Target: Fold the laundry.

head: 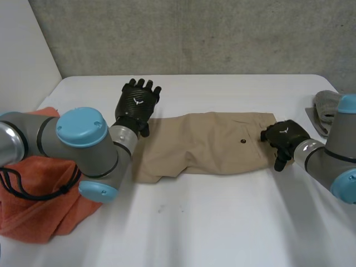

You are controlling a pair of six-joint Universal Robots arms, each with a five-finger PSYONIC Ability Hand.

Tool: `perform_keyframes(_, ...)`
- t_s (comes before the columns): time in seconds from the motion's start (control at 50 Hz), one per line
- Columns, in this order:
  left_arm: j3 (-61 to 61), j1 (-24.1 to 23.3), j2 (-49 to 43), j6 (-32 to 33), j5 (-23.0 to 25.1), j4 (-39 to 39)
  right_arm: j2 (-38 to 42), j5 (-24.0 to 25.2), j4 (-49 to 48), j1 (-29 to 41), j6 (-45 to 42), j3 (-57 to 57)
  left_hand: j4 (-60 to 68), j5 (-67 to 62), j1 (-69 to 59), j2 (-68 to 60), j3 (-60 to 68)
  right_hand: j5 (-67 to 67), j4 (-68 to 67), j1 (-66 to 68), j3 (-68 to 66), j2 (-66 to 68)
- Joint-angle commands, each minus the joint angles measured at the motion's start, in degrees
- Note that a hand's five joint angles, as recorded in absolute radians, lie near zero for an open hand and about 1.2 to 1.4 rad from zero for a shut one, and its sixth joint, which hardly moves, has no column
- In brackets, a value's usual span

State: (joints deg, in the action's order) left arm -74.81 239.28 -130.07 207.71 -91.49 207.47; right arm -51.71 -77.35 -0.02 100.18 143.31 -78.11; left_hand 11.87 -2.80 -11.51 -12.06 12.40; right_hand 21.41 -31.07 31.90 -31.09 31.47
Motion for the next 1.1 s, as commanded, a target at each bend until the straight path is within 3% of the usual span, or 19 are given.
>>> perform_keyframes(0.02, -0.43, -0.13, 0.08, -0.12, -0.18, -0.31, 1.88, -2.27, -2.08, -2.6, -0.93, 0.78, -1.87, 2.8, 1.51, 2.06, -2.4, 48.59, -48.92, 48.1, -48.91, 48.53)
perform_keyframes(0.14, -1.74, -0.13, 3.33, -0.12, -0.35, -0.58, -3.48, -7.64, -7.79, -6.66, -4.09, -1.77, -1.87, 2.8, 1.51, 2.06, -2.4, 48.59, -48.93, 48.1, -48.91, 48.53)
perform_keyframes(0.28, -5.78, -0.13, 8.52, -1.96, -0.09, -0.58, -8.41, -8.43, -8.85, -6.75, -20.25, -3.62, -1.87, 2.8, 1.51, 2.06, -2.4, 48.59, -48.93, 48.1, -48.91, 48.53)
perform_keyframes(0.38, -7.63, -0.04, 10.1, -3.54, -0.09, -0.58, -8.67, -6.59, -12.97, 0.26, -25.71, -2.48, -1.87, 2.8, 1.51, 2.06, -2.4, 48.59, -48.93, 48.1, -48.91, 48.53)
perform_keyframes(0.46, -8.42, 0.13, 10.45, -3.98, -0.27, -0.67, -8.41, -0.36, -19.65, 10.37, -25.72, -3.18, -1.87, 2.8, 1.51, 2.06, -2.4, 48.59, -48.93, 48.1, -48.91, 48.53)
perform_keyframes(0.48, -8.69, 0.22, 10.45, -3.98, -0.27, -0.67, -7.63, 3.74, -22.01, 14.04, -25.8, -3.97, -1.87, 2.8, 1.51, 2.06, -2.4, 48.59, -48.93, 48.1, -48.91, 48.53)
perform_keyframes(0.58, -10.35, 0.31, 11.68, -4.07, -0.27, -0.67, -4.2, 16.86, -25.99, 20.31, -27.64, -8.98, -1.87, 2.8, 1.51, 2.06, -2.4, 48.59, -48.93, 48.1, -48.91, 48.53)
perform_keyframes(0.64, -10.62, 0.22, 11.77, -4.07, -0.27, -0.66, -1.48, 21.69, -25.82, 22.25, -31.58, -10.3, -1.87, 2.8, 1.51, 2.06, -2.4, 48.59, -48.93, 48.1, -48.91, 48.53)
perform_keyframes(0.68, -10.62, 0.22, 11.86, -4.34, -0.27, -0.58, -0.59, 22.07, -25.73, 22.34, -33.7, -10.48, -1.87, 2.8, 1.51, 2.06, -2.4, 48.59, -48.93, 48.1, -48.91, 48.53)
perform_keyframes(0.7, -10.54, 0.31, 11.86, -4.42, -0.18, -0.49, -0.5, 21.98, -25.55, 22.17, -34.58, -10.48, -1.87, 2.8, 1.51, 2.06, -2.4, 42.99, -43.32, 42.49, -43.3, 42.93)
perform_keyframes(0.72, -10.53, 0.31, 11.86, -4.42, -0.18, -0.49, -1.02, 21.8, -25.29, 22.25, -35.46, -11.0, -1.87, 2.8, 1.51, 2.06, -2.4, 10.96, -11.29, 10.46, -11.28, 10.9)
perform_keyframes(0.76, -10.01, 0.22, 11.86, -4.42, -0.09, -0.49, -1.73, 21.89, -25.02, 22.43, -34.95, -11.44, -1.87, 2.8, 1.51, 2.06, -2.4, -14.65, 14.32, -15.14, 14.33, -14.71)
perform_keyframes(0.78, -9.83, 0.22, 11.77, -4.51, -0.09, -0.4, -2.43, 21.98, -24.94, 22.34, -34.16, -11.88, -1.87, 2.8, 1.51, 2.06, -2.4, -21.26, 20.92, -21.75, 20.94, -21.32)
perform_keyframes(0.86, -7.9, -0.13, 11.77, -4.51, -0.09, 0.04, -10.23, 22.5, -25.11, 18.66, -21.27, -13.9, -1.87, 2.8, 1.51, 2.06, -2.4, -21.41, 21.07, -21.9, 21.09, -21.47)
perform_keyframes(0.92, -4.66, -1.0, 11.42, -6.43, -0.09, 0.04, -17.26, 20.84, -25.73, 14.36, 1.96, -14.26, -1.87, 2.8, 1.51, 2.06, -2.4, -21.41, 21.07, -21.9, 21.09, -21.47)
perform_keyframes(0.98, -2.37, -2.15, 11.07, -9.07, -0.09, -0.4, -18.95, 17.6, -24.94, 11.46, 17.54, -12.95, -1.82, 2.76, 1.47, 2.02, -2.35, -21.41, 21.07, -21.9, 21.09, -21.47)
perform_keyframes(1.04, 1.23, -3.47, 10.11, -12.15, 0.17, -1.01, -19.66, 12.6, -22.14, 7.6, 24.62, -10.41, -1.65, 2.59, 1.3, 1.85, -2.18, -21.41, 21.07, -21.9, 21.09, -21.47)
perform_keyframes(1.1, 5.62, -5.92, 7.04, -13.04, 0.26, -3.47, -19.22, 10.56, -16.17, 5.82, 25.17, -7.5, -1.65, 2.59, 1.3, 1.85, -2.18, -21.41, 21.07, -21.9, 21.09, -21.47)
